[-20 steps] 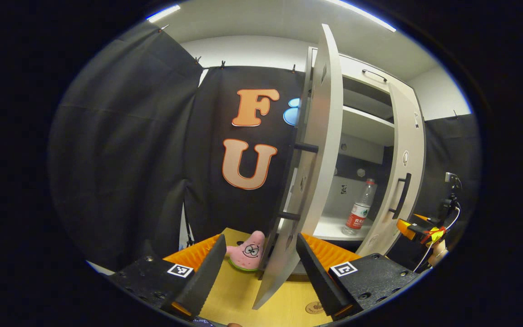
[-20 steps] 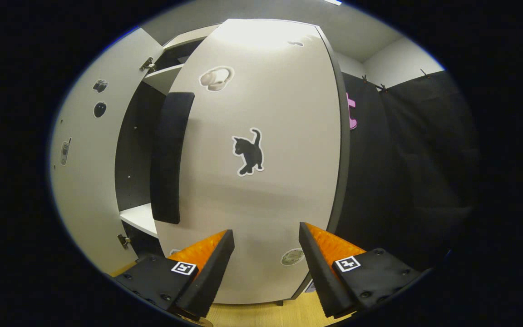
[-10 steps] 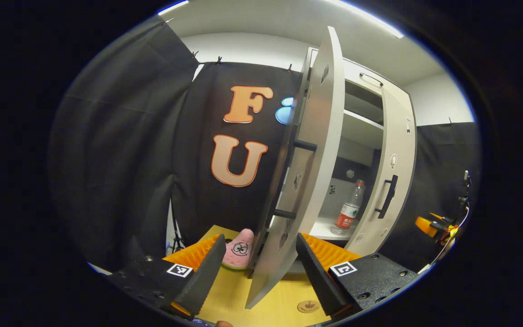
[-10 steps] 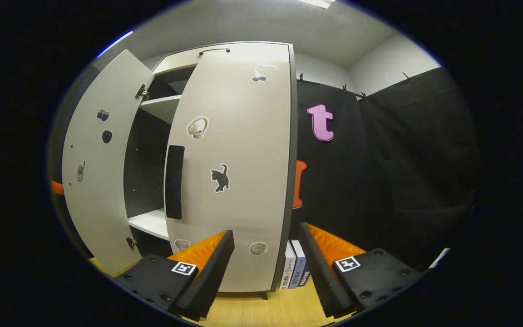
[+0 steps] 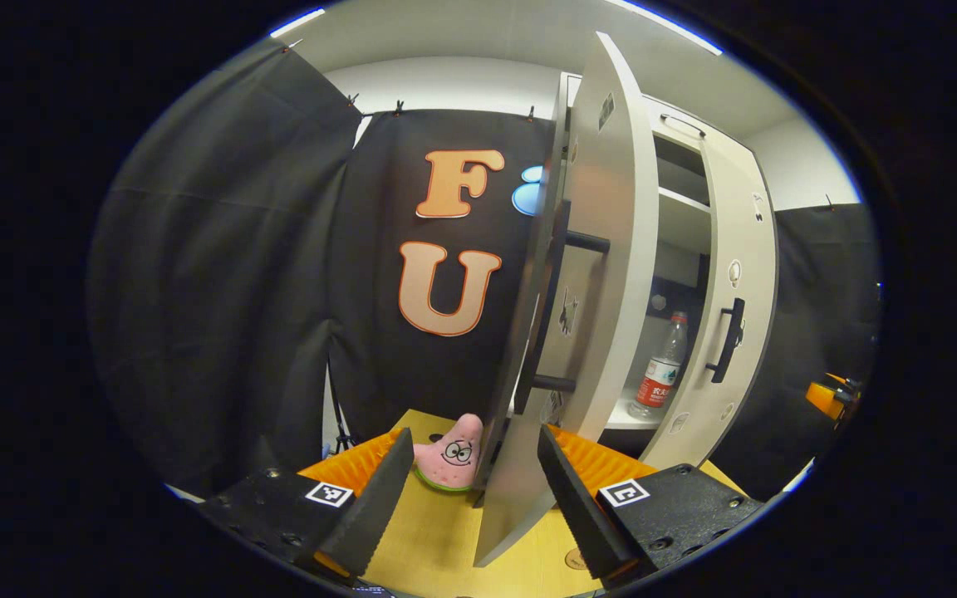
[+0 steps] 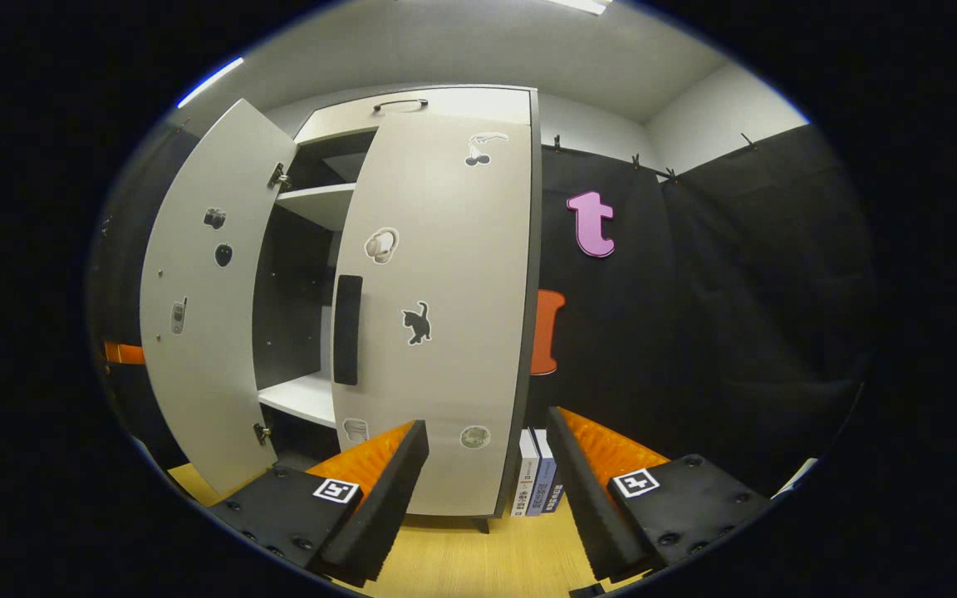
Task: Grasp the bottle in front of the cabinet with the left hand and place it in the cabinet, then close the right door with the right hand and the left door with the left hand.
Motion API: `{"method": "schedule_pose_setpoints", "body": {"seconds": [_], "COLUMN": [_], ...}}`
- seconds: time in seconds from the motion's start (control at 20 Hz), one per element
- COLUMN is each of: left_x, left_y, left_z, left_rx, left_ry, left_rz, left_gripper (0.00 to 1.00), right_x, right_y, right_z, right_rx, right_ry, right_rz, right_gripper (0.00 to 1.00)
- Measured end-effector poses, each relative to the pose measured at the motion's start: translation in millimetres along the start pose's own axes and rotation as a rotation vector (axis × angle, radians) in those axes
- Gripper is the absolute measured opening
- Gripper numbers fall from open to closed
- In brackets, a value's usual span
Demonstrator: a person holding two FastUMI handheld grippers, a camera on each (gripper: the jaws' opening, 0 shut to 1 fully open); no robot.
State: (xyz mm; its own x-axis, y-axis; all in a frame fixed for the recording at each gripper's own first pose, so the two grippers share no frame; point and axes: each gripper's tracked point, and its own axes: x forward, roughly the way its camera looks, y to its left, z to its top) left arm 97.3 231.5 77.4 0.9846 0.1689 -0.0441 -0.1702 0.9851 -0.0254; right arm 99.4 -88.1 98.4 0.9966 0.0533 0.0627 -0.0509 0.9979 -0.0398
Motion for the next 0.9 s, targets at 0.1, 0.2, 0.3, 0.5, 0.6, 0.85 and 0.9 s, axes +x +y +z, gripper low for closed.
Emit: {"method": "schedule_pose_setpoints", "body": {"seconds": [0.1, 0.2, 0.3, 0.5, 0.6, 0.85, 0.9], "left_x": [2, 3, 7, 20, 28, 62, 69], "left_y": [-18, -39, -58, -90, -105, -142, -154], "left_z": [-4, -8, -8, -16, -22, -34, -37], "left_rx": [0.004, 0.016, 0.032, 0.031, 0.029, 0.024, 0.004], "left_ry": [0.006, 0.008, -0.004, 0.007, 0.017, 0.016, 0.023], "left_rz": [-0.034, -0.069, -0.104, -0.165, -0.179, -0.244, -0.275], "left_gripper": [0.91, 0.93, 0.93, 0.93, 0.93, 0.93, 0.93], "right_x": [-8, -18, -28, -45, -53, -71, -74], "right_y": [-6, -13, -19, -36, -45, -65, -71], "right_z": [6, 11, 15, 22, 27, 37, 39], "right_rx": [0.011, 0.005, 0.009, 0.022, 0.011, -0.002, -0.003], "right_ry": [-0.015, -0.025, -0.031, -0.047, -0.06, -0.092, -0.096], "right_rz": [0.0, -0.008, -0.016, -0.046, -0.064, -0.101, -0.115], "right_gripper": [0.95, 0.95, 0.95, 0.95, 0.95, 0.95, 0.95]}}
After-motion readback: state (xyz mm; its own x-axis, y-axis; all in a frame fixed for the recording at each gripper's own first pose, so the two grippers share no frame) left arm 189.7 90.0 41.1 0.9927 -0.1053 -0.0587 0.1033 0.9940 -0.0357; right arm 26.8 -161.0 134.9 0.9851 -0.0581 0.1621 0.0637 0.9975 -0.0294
